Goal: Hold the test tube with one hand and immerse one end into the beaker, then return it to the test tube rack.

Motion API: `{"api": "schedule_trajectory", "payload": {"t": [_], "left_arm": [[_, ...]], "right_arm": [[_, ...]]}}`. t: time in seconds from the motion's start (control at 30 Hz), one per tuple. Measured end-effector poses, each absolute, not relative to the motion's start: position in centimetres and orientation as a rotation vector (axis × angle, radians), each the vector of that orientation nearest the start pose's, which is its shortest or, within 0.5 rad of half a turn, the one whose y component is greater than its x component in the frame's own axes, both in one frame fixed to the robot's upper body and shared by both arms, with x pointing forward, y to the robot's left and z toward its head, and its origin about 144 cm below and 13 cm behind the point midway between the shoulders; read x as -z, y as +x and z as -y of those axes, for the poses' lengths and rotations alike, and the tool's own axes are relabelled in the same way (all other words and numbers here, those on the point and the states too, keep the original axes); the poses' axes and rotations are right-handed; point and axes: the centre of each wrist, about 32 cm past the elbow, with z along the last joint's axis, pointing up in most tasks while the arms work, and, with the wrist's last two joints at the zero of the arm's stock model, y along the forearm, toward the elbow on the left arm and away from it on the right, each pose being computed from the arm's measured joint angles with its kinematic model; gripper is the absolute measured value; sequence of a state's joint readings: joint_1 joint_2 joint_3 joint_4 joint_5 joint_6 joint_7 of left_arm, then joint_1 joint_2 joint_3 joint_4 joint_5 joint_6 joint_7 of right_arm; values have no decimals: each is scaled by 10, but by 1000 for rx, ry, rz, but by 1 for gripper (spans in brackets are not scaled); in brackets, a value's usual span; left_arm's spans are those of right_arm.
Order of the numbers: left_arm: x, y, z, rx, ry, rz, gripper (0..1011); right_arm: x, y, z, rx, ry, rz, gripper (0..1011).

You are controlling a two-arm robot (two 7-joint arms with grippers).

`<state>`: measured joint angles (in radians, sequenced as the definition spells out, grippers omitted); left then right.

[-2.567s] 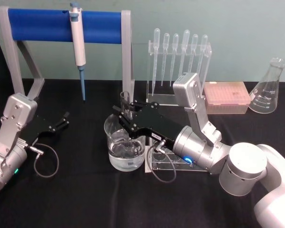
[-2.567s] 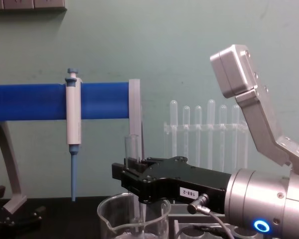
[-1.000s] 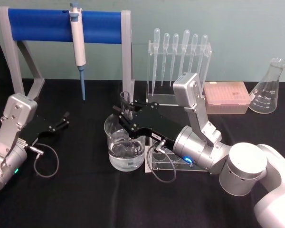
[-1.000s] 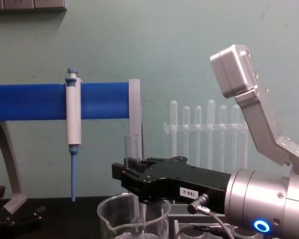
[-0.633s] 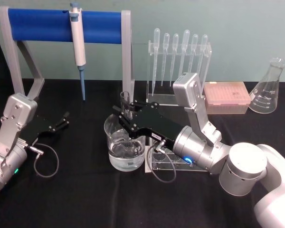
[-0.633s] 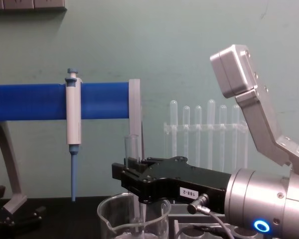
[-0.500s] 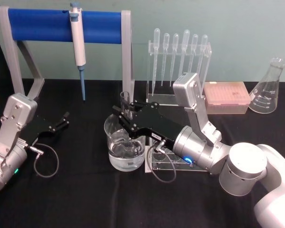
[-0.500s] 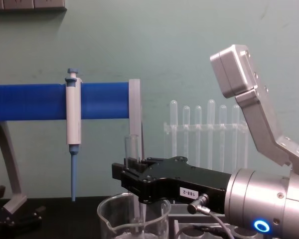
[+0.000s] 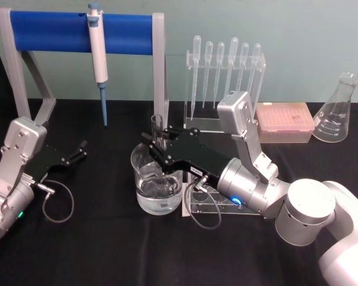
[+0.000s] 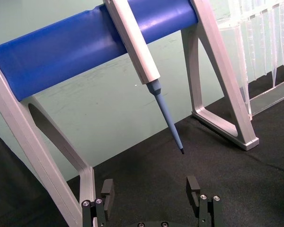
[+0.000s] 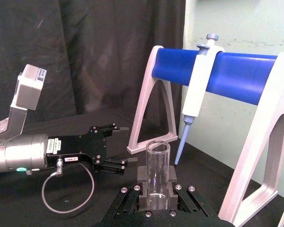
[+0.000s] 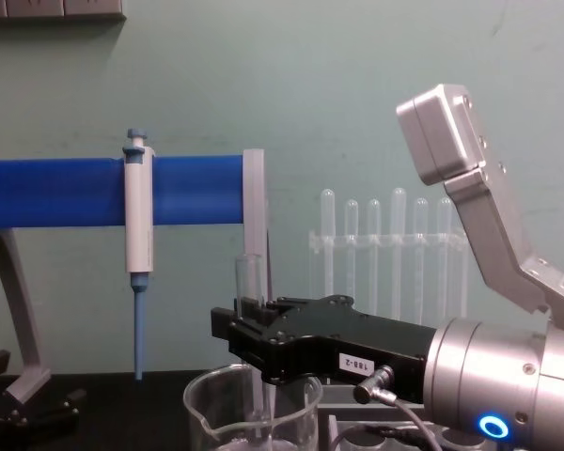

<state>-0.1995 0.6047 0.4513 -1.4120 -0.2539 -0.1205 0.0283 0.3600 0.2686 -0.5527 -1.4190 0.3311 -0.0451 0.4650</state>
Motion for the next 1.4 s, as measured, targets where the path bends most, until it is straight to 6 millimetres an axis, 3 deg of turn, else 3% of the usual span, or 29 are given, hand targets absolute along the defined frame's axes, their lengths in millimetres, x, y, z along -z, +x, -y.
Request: {"api": "schedule_trajectory", "payload": {"t": [1.4], "left_arm": [[-1140, 489, -310, -1248, 305, 285, 1000]], "right_arm": [[-1183, 522, 156, 626, 0, 110, 227]]}}
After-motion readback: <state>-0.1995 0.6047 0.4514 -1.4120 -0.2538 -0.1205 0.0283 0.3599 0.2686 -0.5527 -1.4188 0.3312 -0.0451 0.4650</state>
